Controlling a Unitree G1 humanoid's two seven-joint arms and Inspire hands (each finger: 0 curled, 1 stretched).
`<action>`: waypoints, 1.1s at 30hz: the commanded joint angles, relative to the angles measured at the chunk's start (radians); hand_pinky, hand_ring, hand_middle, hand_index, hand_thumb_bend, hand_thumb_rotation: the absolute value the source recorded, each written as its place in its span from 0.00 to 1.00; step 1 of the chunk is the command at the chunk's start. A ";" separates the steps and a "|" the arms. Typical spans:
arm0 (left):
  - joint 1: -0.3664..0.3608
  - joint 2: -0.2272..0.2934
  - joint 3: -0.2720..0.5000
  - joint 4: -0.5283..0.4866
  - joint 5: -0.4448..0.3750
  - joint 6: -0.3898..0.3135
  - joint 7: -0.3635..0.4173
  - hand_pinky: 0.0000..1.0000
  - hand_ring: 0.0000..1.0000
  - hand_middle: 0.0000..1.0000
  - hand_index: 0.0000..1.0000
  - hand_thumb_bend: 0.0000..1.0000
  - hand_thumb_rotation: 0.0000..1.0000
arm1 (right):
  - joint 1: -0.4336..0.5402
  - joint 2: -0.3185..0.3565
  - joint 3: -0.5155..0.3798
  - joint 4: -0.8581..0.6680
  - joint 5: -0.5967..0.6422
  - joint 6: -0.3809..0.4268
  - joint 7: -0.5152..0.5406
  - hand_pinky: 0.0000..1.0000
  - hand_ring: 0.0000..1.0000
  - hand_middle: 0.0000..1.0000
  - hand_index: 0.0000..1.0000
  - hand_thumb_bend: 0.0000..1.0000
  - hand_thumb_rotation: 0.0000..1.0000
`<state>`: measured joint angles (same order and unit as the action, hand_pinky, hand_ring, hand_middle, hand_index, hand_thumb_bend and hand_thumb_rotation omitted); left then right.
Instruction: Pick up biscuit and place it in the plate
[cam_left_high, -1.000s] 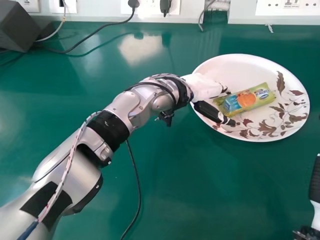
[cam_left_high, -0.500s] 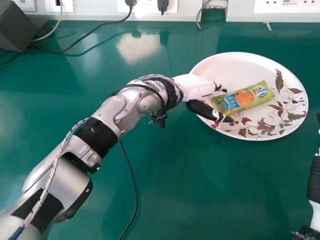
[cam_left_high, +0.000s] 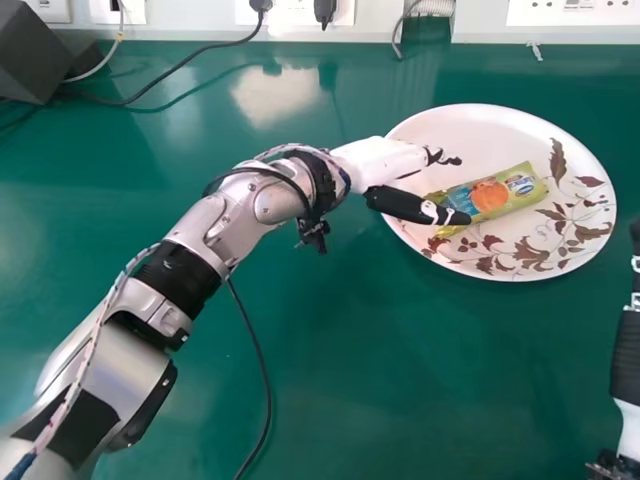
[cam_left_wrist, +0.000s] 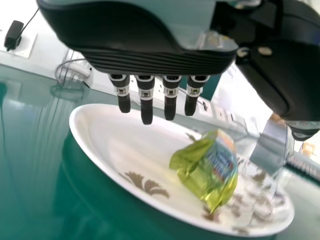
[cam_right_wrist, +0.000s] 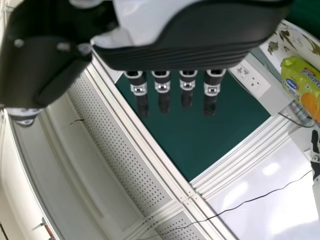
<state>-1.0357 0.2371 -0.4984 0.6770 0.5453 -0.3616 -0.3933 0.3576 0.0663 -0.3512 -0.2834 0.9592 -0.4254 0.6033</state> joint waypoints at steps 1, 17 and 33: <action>0.022 0.011 0.030 -0.024 -0.035 -0.005 -0.019 1.00 0.95 1.00 0.99 1.00 0.63 | -0.004 0.016 -0.009 0.006 -0.007 0.002 0.002 0.92 1.00 1.00 0.95 1.00 0.35; 0.096 0.038 0.157 -0.074 -0.239 -0.043 -0.108 1.00 0.95 1.00 1.00 1.00 0.63 | -0.019 0.014 -0.012 0.015 -0.013 0.018 0.006 0.96 1.00 1.00 0.96 1.00 0.39; 0.218 0.064 0.279 -0.191 -0.441 -0.051 -0.187 0.99 0.94 1.00 1.00 1.00 0.60 | -0.009 0.014 -0.009 0.005 -0.016 0.037 0.003 0.97 1.00 1.00 0.98 1.00 0.48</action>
<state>-0.8464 0.2951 -0.2414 0.5058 0.1312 -0.4077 -0.5720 0.3415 0.0665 -0.3516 -0.2787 0.9451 -0.3909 0.6015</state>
